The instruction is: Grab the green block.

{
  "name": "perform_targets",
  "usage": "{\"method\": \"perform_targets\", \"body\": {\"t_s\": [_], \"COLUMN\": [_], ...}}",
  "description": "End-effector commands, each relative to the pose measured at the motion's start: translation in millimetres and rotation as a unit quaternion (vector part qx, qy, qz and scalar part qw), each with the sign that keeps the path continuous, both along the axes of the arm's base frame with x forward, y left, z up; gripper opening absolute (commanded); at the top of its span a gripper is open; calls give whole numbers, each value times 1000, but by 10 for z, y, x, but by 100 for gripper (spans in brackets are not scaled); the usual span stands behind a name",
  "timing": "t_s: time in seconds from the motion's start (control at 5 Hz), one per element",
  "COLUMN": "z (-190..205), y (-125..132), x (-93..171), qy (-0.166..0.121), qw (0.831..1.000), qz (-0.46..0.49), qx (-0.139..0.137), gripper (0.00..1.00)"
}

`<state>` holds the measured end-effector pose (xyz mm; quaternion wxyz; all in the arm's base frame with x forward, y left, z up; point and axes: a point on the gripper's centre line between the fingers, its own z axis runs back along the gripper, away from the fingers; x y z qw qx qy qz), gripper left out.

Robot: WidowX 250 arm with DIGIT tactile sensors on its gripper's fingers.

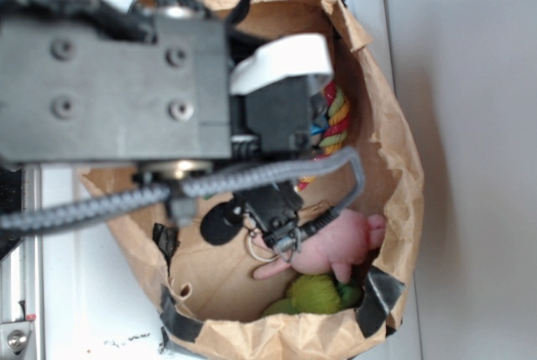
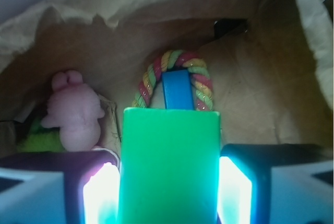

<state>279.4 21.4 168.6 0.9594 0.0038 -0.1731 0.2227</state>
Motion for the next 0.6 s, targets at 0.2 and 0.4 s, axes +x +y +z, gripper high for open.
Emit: {"method": "perform_targets", "body": {"t_s": [0.2, 0.4], "z": [332, 286], "y": [-35, -54], "x": [-49, -95], "qy": [-42, -64], "qw": [999, 998], "qz": [4, 16], "qx": [-3, 3], "gripper": [0, 0]}}
